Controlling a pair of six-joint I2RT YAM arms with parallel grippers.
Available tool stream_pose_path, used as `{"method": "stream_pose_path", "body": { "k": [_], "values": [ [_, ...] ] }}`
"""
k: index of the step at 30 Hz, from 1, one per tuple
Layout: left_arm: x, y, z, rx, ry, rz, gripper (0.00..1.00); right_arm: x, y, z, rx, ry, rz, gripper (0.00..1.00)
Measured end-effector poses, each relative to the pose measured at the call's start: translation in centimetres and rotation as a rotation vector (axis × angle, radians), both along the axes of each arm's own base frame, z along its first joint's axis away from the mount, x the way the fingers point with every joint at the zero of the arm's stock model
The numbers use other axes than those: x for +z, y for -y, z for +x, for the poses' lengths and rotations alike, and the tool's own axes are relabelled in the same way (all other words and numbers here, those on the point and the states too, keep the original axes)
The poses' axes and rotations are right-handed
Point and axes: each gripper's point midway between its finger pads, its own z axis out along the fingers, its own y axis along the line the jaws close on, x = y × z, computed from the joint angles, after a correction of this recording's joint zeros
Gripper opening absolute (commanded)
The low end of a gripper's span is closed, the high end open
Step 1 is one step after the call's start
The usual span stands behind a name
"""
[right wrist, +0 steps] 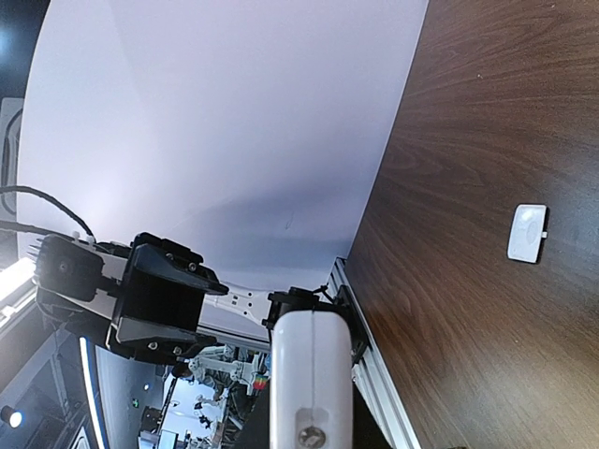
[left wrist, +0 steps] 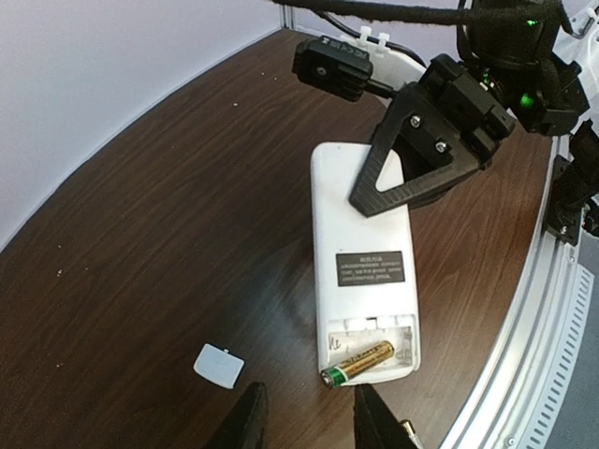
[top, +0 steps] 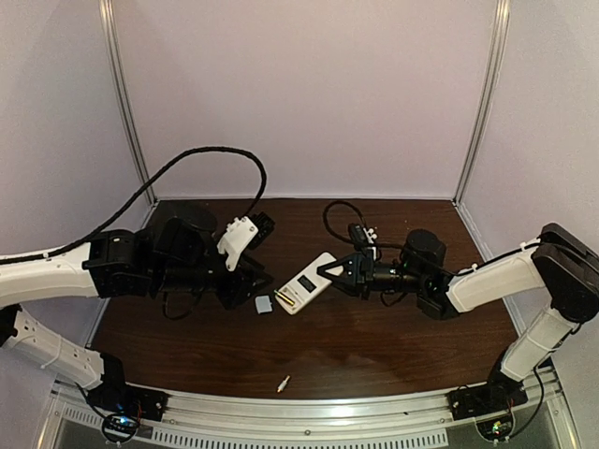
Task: Load the batteries into the remote control
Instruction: Adjust the battery in the battery compartment.
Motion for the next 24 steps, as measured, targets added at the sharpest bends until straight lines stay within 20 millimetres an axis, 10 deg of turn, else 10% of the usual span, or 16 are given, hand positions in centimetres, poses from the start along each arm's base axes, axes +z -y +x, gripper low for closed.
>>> {"method": "stream_pose_path", "body": {
  "k": [24],
  "values": [
    [-2.2,1.8,-0.1,0.028,-0.119,-0.031,0.23,0.7,0.3,0.3,-0.029,0.007,0.006,0.00]
  ]
}}
